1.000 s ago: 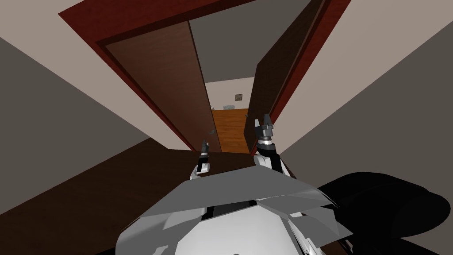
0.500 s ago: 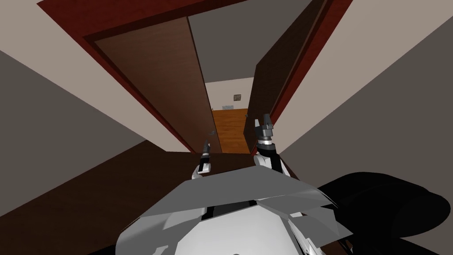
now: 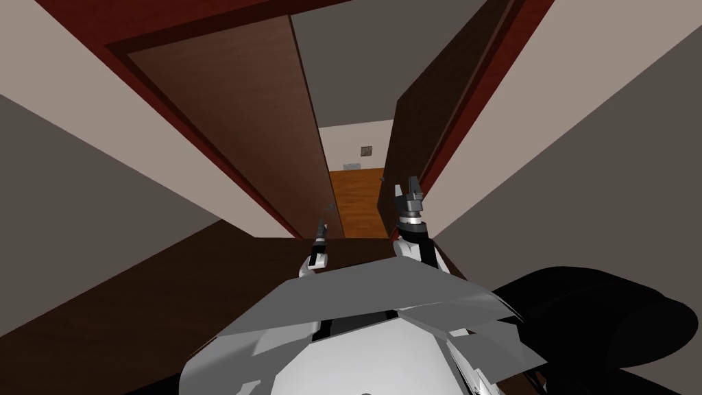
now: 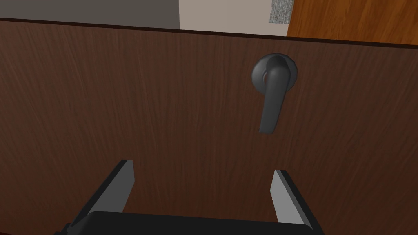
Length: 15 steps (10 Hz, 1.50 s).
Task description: Push the door open
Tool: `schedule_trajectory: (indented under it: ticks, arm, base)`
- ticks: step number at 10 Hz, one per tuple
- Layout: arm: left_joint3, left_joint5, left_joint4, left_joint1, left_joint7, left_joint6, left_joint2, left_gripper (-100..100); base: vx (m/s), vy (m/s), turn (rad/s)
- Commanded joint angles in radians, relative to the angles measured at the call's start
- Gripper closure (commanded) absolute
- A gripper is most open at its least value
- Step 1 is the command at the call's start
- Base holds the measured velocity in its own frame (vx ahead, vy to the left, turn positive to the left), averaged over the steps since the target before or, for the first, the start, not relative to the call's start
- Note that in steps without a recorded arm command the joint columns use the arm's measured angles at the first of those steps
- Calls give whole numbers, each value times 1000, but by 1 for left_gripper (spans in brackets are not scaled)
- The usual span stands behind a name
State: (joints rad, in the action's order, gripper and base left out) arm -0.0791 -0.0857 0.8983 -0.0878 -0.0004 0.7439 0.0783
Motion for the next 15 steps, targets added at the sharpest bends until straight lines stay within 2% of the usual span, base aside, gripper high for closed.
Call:
schedule_trajectory:
  ticks: [1, 7, 8, 9, 12, 13, 15]
  arm:
    - [-5, 0, -50, -21, 3, 12, -2, -100]
    - [-21, -2, -227, -90, 17, 50, -11, -100]
    - [-25, -3, -275, -109, 20, 61, -14, -100]
    - [-25, -3, -275, -109, 20, 61, -14, -100]
    - [-29, -3, -326, -129, 24, 72, -18, -100]
    - [-32, -3, -357, -141, 27, 79, -21, -100]
    - [-29, -4, -350, -137, 26, 83, -14, -100]
  base:
    - [62, 89, -69]
    - [70, 85, -59]
    - [72, 99, -71]
    - [69, 70, -40]
    - [45, 43, -26]
    - [58, 58, -60]
    - [74, 8, -21]
